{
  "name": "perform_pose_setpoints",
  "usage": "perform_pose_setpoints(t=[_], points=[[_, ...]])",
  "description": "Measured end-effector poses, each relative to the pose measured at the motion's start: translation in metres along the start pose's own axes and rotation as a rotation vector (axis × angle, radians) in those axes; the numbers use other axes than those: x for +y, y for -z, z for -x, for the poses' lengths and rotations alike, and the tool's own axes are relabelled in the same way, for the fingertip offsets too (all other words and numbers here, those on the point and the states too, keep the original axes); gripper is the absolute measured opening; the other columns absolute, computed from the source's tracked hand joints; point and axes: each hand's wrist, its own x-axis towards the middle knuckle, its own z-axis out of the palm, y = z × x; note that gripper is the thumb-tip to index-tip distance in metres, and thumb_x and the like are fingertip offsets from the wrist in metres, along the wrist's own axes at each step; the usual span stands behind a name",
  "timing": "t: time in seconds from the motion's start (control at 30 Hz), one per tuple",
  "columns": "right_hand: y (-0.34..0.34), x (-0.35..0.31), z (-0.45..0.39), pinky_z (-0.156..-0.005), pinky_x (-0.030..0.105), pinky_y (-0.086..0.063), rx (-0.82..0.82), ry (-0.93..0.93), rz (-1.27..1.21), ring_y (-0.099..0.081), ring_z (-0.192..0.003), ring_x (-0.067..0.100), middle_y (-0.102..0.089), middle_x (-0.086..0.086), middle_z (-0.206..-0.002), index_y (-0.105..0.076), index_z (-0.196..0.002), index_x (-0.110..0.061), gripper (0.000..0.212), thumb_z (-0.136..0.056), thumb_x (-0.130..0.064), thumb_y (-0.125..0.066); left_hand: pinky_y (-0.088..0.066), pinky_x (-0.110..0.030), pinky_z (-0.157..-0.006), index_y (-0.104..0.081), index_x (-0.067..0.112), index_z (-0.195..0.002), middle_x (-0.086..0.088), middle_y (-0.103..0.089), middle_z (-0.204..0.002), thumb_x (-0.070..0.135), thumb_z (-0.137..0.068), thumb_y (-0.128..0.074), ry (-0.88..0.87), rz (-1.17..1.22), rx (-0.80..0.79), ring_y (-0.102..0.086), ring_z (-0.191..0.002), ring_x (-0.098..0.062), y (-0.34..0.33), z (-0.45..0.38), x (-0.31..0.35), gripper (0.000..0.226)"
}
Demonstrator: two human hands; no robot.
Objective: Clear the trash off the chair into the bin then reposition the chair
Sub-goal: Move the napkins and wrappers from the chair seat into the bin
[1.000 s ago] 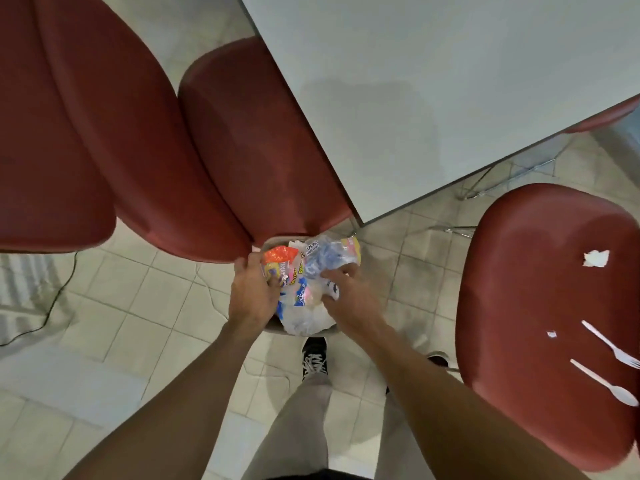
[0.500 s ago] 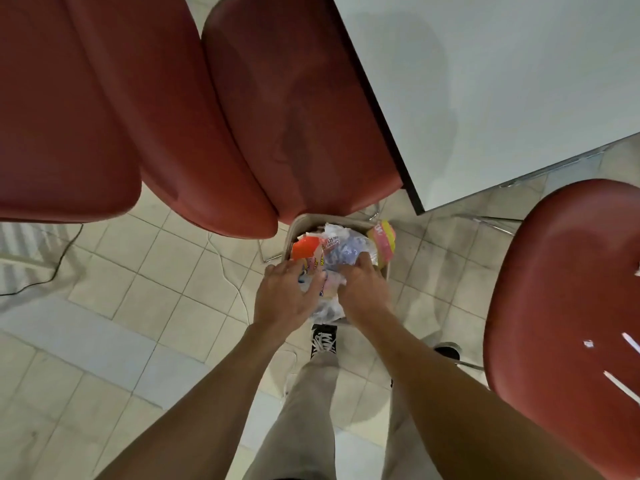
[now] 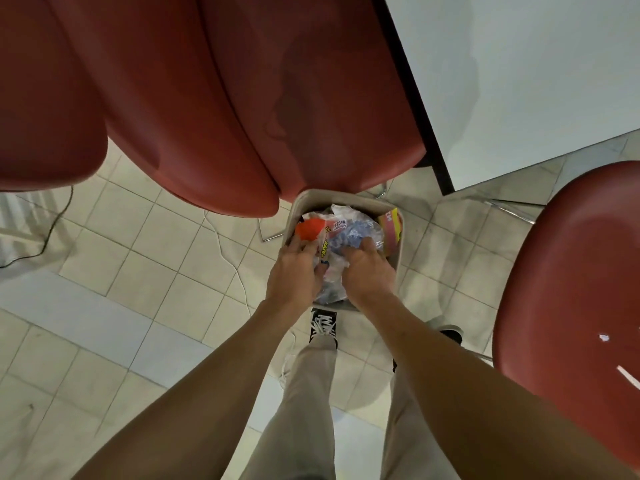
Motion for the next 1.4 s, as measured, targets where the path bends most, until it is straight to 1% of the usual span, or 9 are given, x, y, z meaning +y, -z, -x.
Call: perform_pose_setpoints(t=[0.13, 0.23, 0.37, 0.43, 0.5, 0.83, 0.93, 1.13, 1.4], points=[[0.011, 0.001, 0.005, -0.091, 0.039, -0.05, -0.048, -0.007, -0.028, -0.051, -0.119, 0.027, -0.036, 0.004, -0.137, -0.051, -0.133, -0.034, 0.049, -0.091, -0.008, -0.051, -0.053, -0.045, -0.082, -0.057, 0.019, -0.123, -0.008, -0.046, -0.136, 0.028, -0.082, -0.07, 0.024, 0.007, 0.025, -0.056, -0.108, -0.033, 0.009, 0.005, 0.008, 0.045], [0.023, 0.004, 0.015, -0.093, 0.038, -0.048, -0.109, -0.024, -0.058, -0.055, -0.118, 0.028, -0.035, 0.005, -0.141, -0.045, -0.137, -0.037, 0.058, -0.088, -0.007, -0.054, -0.051, -0.045, -0.09, -0.056, 0.022, -0.13, -0.005, -0.041, -0.144, 0.022, -0.085, -0.068, 0.0, 0.029, 0.048, -0.051, -0.12, -0.03, 0.022, 0.012, 0.019, 0.047], [0.043, 0.012, 0.028, -0.093, 0.038, -0.049, -0.112, -0.014, -0.107, -0.055, -0.119, 0.03, -0.035, 0.007, -0.143, -0.041, -0.14, -0.037, 0.066, -0.084, -0.005, -0.055, -0.054, -0.044, -0.083, -0.065, 0.016, -0.118, -0.005, -0.057, -0.129, 0.013, -0.082, -0.069, -0.09, 0.01, 0.147, -0.057, -0.106, -0.03, 0.036, 0.02, 0.037, 0.036], [0.053, 0.018, 0.033, -0.096, 0.038, -0.049, -0.099, 0.006, -0.168, -0.054, -0.118, 0.03, -0.036, 0.008, -0.141, -0.042, -0.14, -0.034, 0.067, -0.081, -0.004, -0.055, -0.05, -0.04, -0.089, -0.064, 0.019, -0.12, -0.001, -0.056, -0.13, 0.02, -0.089, -0.062, -0.084, -0.001, 0.139, -0.053, -0.112, -0.026, 0.043, 0.021, 0.048, 0.031], [0.062, 0.027, 0.039, -0.098, 0.038, -0.048, -0.077, 0.029, -0.225, -0.053, -0.118, 0.028, -0.038, 0.008, -0.14, -0.043, -0.14, -0.031, 0.068, -0.08, -0.004, -0.058, -0.046, -0.037, -0.094, -0.063, 0.022, -0.122, 0.002, -0.055, -0.129, 0.027, -0.093, -0.057, -0.097, -0.013, 0.127, -0.05, -0.116, -0.023, 0.05, 0.021, 0.06, 0.03], [0.076, 0.072, 0.064, -0.092, 0.027, -0.043, 0.005, 0.043, -0.411, -0.056, -0.115, 0.026, -0.046, 0.008, -0.134, -0.046, -0.139, -0.031, 0.056, -0.086, -0.017, -0.058, -0.042, -0.035, -0.095, -0.064, 0.02, -0.117, -0.004, -0.061, -0.117, 0.022, -0.084, -0.064, -0.18, -0.143, 0.08, -0.051, -0.11, -0.026, 0.055, 0.028, 0.109, 0.033], [0.078, 0.093, 0.07, -0.097, 0.03, -0.044, 0.009, -0.005, -0.45, -0.054, -0.12, 0.024, -0.043, 0.004, -0.14, -0.044, -0.141, -0.031, 0.061, -0.084, -0.015, -0.059, -0.037, -0.032, -0.099, -0.063, 0.02, -0.12, -0.002, -0.061, -0.121, 0.021, -0.085, -0.063, -0.234, -0.128, 0.016, -0.051, -0.113, -0.025, 0.047, 0.028, 0.128, 0.035], [0.089, 0.156, 0.082, -0.092, 0.033, -0.047, 0.049, -0.085, -0.457, -0.052, -0.119, 0.025, -0.041, 0.004, -0.141, -0.038, -0.143, -0.031, 0.064, -0.085, -0.012, -0.059, -0.037, -0.03, -0.098, -0.058, 0.025, -0.126, 0.001, -0.056, -0.129, 0.021, -0.087, -0.06, -0.306, -0.121, -0.096, -0.044, -0.121, -0.021, 0.025, 0.026, 0.188, 0.04], [0.105, 0.268, 0.096, -0.095, 0.035, -0.047, 0.099, -0.22, -0.54, -0.055, -0.115, 0.027, -0.041, 0.006, -0.135, -0.037, -0.144, -0.028, 0.061, -0.087, -0.018, -0.058, -0.039, -0.04, -0.105, -0.049, 0.029, -0.135, -0.002, -0.047, -0.14, 0.03, -0.091, -0.058, -0.38, -0.211, -0.236, -0.041, -0.13, -0.024, -0.018, 0.006, 0.279, 0.044]])
